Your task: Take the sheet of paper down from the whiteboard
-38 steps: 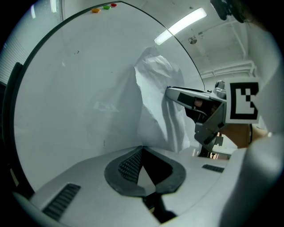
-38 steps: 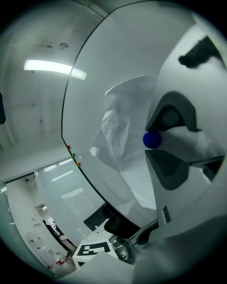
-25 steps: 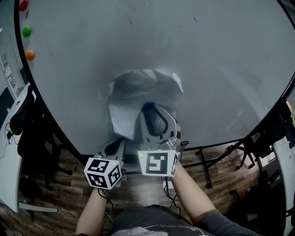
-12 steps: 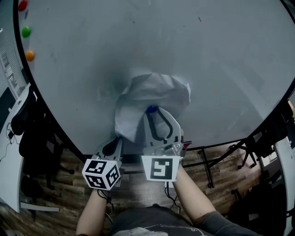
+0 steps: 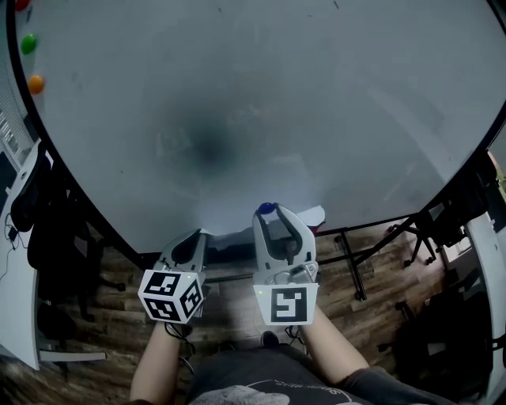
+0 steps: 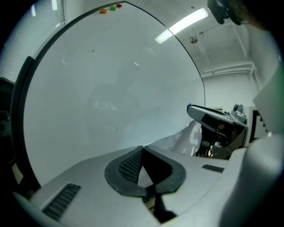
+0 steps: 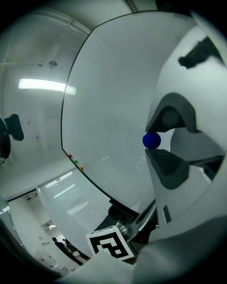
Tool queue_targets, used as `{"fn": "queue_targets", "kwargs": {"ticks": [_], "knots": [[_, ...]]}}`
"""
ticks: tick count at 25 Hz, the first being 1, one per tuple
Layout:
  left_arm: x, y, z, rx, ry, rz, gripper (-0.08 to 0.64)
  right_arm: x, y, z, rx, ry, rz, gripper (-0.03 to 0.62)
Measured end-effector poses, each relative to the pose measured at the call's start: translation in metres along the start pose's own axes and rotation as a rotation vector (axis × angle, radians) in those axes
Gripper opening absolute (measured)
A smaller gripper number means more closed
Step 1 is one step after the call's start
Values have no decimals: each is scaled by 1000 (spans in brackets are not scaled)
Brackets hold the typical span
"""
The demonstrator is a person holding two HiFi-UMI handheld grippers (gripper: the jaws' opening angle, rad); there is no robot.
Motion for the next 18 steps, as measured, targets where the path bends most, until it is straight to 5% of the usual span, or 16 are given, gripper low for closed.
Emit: {"fn": "queue_targets", "kwargs": {"ticks": [6, 11, 18], "knots": [[15, -11, -23, -43, 67, -69, 12, -8, -37, -15, -35, 131, -64, 126], [28, -16, -36, -50, 64, -122, 12, -9, -60, -21, -60, 93, -81, 126], [44, -28, -45, -40, 45, -101, 12, -1, -77, -26, -50, 99, -67, 126]]}}
Point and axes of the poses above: the fingertips, and each gripper's own axes: y forward along the fingers, x to its right, z out of its top, the point moved 2 cm from there along -y, backward along the fingers, and after that the axes turned 8 degrees about -y, right-handed, at the moved point
